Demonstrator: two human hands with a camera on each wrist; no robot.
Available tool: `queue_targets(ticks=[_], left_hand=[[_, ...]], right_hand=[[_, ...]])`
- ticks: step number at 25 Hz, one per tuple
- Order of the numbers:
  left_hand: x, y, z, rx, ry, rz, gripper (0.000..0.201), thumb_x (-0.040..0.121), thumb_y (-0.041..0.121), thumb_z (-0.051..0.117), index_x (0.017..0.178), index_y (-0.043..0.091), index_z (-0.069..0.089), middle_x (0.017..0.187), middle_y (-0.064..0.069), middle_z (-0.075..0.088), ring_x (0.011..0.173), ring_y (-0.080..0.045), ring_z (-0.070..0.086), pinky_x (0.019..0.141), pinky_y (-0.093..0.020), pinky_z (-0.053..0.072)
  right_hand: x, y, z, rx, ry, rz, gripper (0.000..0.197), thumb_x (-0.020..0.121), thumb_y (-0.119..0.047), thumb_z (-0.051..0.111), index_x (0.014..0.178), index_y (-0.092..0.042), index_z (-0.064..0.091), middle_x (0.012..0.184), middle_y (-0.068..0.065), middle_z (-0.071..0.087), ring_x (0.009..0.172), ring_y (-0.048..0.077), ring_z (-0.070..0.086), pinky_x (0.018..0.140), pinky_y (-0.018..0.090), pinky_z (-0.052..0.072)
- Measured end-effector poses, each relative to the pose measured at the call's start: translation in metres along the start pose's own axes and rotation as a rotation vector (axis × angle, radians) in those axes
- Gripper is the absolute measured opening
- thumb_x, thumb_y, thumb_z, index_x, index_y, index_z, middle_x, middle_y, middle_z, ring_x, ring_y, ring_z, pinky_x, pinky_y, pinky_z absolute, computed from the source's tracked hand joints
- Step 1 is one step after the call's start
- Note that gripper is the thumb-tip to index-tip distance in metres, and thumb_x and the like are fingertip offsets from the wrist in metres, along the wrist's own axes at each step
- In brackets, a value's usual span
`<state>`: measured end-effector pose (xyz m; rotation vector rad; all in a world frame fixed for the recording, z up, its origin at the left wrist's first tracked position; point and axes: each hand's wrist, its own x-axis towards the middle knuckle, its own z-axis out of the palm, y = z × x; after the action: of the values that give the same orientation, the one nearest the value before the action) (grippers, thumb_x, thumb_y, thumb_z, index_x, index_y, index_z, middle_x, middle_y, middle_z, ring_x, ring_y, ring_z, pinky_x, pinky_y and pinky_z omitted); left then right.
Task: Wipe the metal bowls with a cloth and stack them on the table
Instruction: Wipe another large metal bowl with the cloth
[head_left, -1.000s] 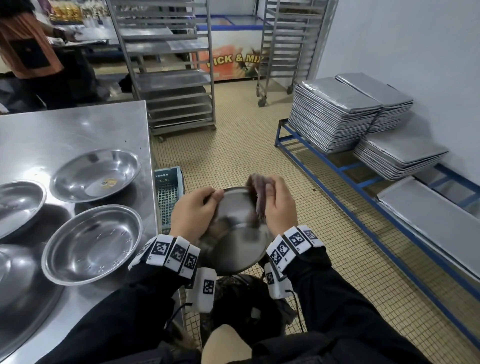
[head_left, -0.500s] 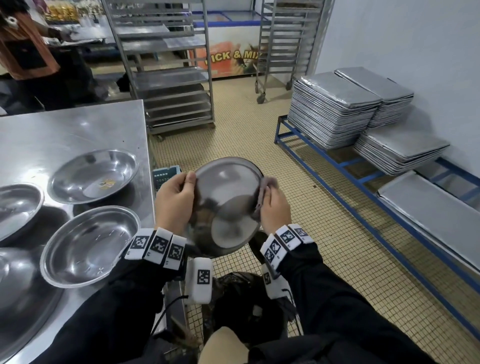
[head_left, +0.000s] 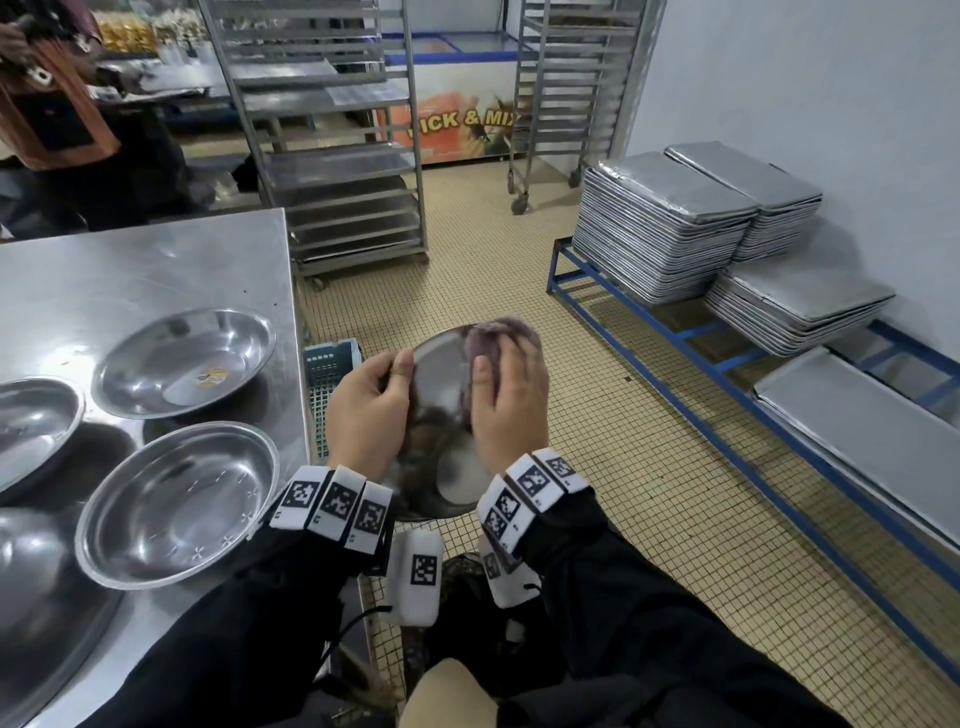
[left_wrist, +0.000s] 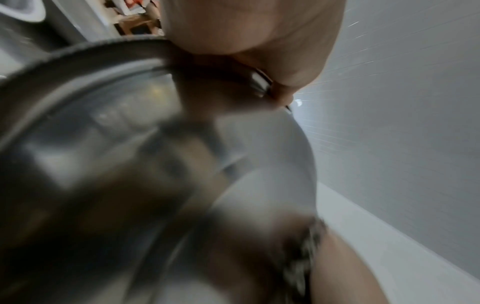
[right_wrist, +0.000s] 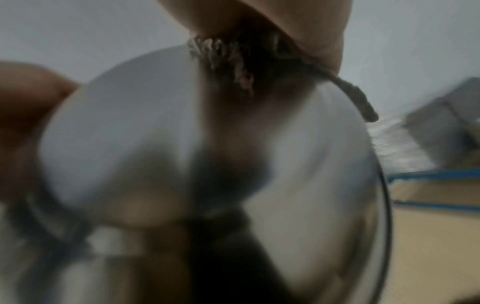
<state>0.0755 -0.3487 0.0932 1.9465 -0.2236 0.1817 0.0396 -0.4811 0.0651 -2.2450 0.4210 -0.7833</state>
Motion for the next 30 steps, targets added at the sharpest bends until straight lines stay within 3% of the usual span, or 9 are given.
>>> queue_targets(ticks=[4,8,13,16,19,22,26,28,30], left_hand=[[-0.003,-0.017,-0.002,-0.237,0.024,-0.088,0.042,0.099,0.031,0.053,0.058,0.025,0.059,0.046,0.013,0.045,0.048,-0.008,0.041,0.05,-0.024,0.035],[-0.006,-0.037,-0.005,-0.304,0.031,-0.119,0.033,0.099,0.025,0.053,0.069,0.012,0.06,0.051,0.014,0.05,0.05,-0.002,0.045,0.052,-0.017,0.038],[0.001,-0.05,-0.009,-0.163,-0.058,-0.083,0.029,0.095,0.016,0.058,0.111,0.038,0.065,0.102,0.007,0.068,0.097,-0.011,0.063,0.084,-0.029,0.053],[-0.002,-0.027,-0.004,-0.073,-0.204,0.044,0.039,0.094,0.016,0.059,0.13,0.032,0.056,0.117,0.01,0.062,0.105,-0.001,0.057,0.088,-0.022,0.05],[-0.005,-0.012,0.003,0.132,-0.222,0.152,0.022,0.093,0.032,0.06,0.112,0.023,0.067,0.099,0.013,0.065,0.088,-0.002,0.059,0.074,-0.015,0.046],[-0.002,-0.007,0.005,0.09,-0.186,0.097,0.027,0.094,0.038,0.057,0.086,0.015,0.068,0.078,0.002,0.067,0.077,-0.016,0.062,0.065,-0.029,0.05],[-0.002,0.002,0.009,-0.031,-0.156,-0.033,0.029,0.096,0.04,0.054,0.085,0.017,0.067,0.077,-0.006,0.067,0.077,-0.025,0.064,0.074,-0.048,0.055],[-0.001,0.009,0.009,-0.124,-0.176,-0.096,0.026,0.096,0.039,0.053,0.087,0.02,0.067,0.082,-0.008,0.068,0.08,-0.027,0.065,0.076,-0.051,0.056],[0.001,0.013,0.008,-0.136,-0.196,-0.097,0.026,0.096,0.04,0.053,0.088,0.02,0.068,0.083,-0.008,0.068,0.082,-0.027,0.065,0.078,-0.05,0.057]], right_hand=[[-0.005,0.037,-0.005,0.417,0.011,0.493,0.044,0.101,-0.038,0.029,0.136,-0.014,0.039,0.134,0.01,0.042,0.119,0.027,0.048,0.085,0.035,0.051],[-0.01,0.059,-0.021,0.535,-0.092,0.67,0.027,0.102,-0.036,0.033,0.113,-0.021,0.052,0.107,0.0,0.059,0.092,0.016,0.056,0.069,0.027,0.043],[0.001,0.059,-0.039,0.388,-0.126,0.491,0.028,0.101,-0.037,0.036,0.096,-0.016,0.055,0.082,-0.008,0.058,0.075,0.009,0.054,0.057,0.02,0.039],[0.012,0.049,-0.043,0.271,-0.196,0.297,0.022,0.101,-0.029,0.038,0.099,-0.017,0.056,0.09,-0.005,0.058,0.081,0.009,0.056,0.063,0.019,0.046],[0.019,0.037,-0.042,0.152,-0.266,0.07,0.016,0.099,-0.023,0.042,0.099,-0.016,0.056,0.092,-0.007,0.055,0.087,0.009,0.056,0.069,0.018,0.049],[0.016,0.03,-0.035,0.093,-0.098,-0.083,0.02,0.097,-0.021,0.045,0.108,-0.011,0.058,0.108,0.0,0.055,0.103,0.013,0.052,0.089,0.034,0.051],[-0.002,0.028,-0.024,-0.016,0.06,-0.314,0.039,0.097,-0.027,0.039,0.129,-0.01,0.054,0.144,0.008,0.037,0.136,0.018,0.031,0.113,0.029,0.027],[-0.009,0.028,-0.026,0.025,0.054,-0.239,0.042,0.099,-0.028,0.038,0.136,-0.012,0.048,0.147,0.006,0.032,0.137,0.011,0.025,0.112,0.026,0.025],[-0.008,0.023,-0.037,0.126,-0.001,0.059,0.044,0.101,-0.032,0.033,0.14,-0.015,0.041,0.144,0.004,0.035,0.131,0.012,0.035,0.103,0.023,0.035]])
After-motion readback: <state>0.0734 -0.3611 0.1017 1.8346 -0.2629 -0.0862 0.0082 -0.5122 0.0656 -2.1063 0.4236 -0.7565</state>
